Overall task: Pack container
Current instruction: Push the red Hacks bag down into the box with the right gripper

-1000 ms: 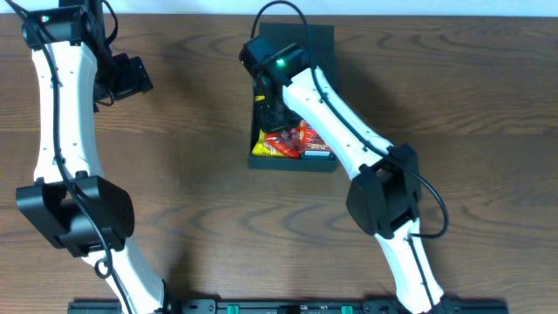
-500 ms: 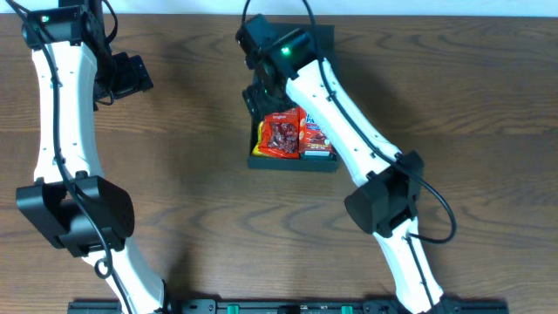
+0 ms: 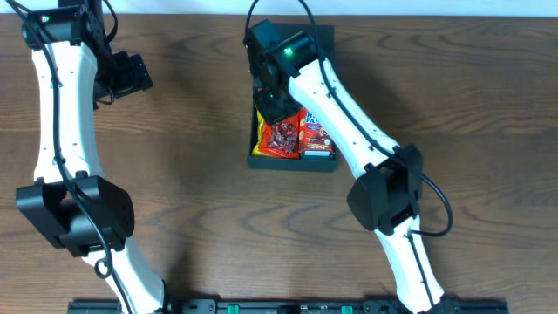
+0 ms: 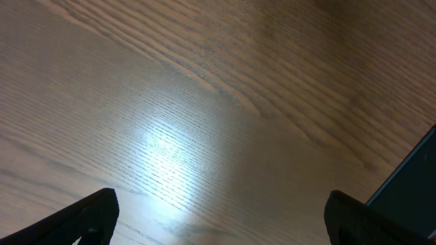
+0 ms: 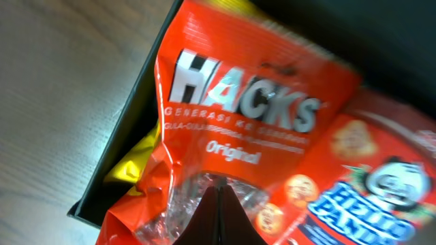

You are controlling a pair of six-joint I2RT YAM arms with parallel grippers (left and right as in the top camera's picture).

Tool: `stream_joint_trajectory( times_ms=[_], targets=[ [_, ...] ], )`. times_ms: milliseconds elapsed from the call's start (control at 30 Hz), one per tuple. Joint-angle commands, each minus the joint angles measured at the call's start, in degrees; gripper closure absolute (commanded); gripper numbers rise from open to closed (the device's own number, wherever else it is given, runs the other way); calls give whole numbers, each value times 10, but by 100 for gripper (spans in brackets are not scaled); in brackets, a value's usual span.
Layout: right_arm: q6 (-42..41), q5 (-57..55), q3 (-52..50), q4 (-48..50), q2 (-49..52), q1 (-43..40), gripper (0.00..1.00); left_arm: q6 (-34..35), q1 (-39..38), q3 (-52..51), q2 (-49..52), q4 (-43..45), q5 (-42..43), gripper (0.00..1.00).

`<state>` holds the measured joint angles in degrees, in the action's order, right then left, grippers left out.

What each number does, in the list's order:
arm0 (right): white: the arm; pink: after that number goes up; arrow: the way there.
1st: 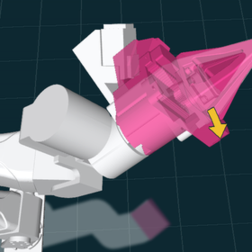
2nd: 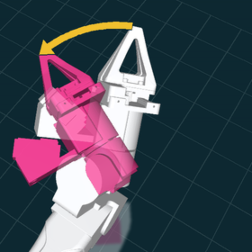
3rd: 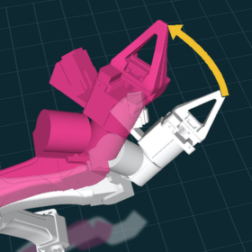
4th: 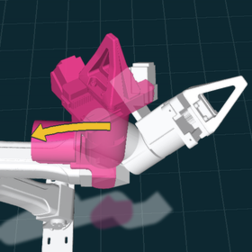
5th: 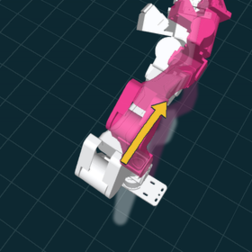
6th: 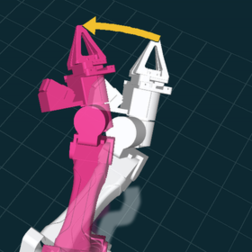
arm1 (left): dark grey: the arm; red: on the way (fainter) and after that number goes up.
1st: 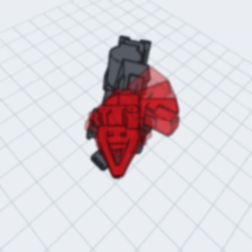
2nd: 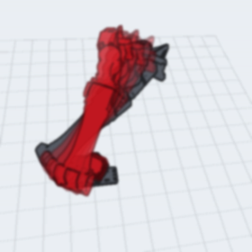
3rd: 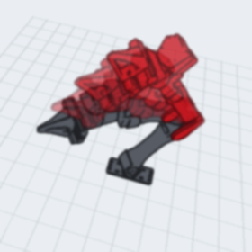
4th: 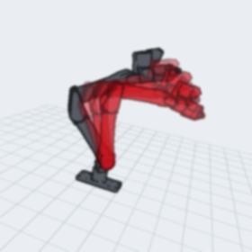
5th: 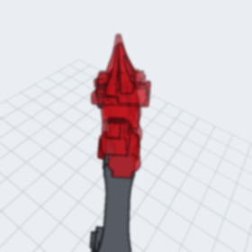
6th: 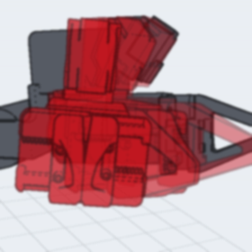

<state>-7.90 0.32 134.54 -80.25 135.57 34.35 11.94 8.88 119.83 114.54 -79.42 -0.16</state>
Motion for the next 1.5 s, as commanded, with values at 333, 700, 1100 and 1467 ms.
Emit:
stream_joint_trajectory(
  times_ms=[333,700,1100,1467],
  targets=[
    [24,45,-123,69,5,8,98,-4,1,12,-12,0,0,2],
    [41,81,-125,98,5,22,98,-4,1,12,-12,0,0,2],
    [26,81,-144,140,3,20,99,-4,1,12,-12,0,0,3],
    [28,7,-53,153,-1,20,99,-4,1,12,-12,0,0,3]
  ],
)
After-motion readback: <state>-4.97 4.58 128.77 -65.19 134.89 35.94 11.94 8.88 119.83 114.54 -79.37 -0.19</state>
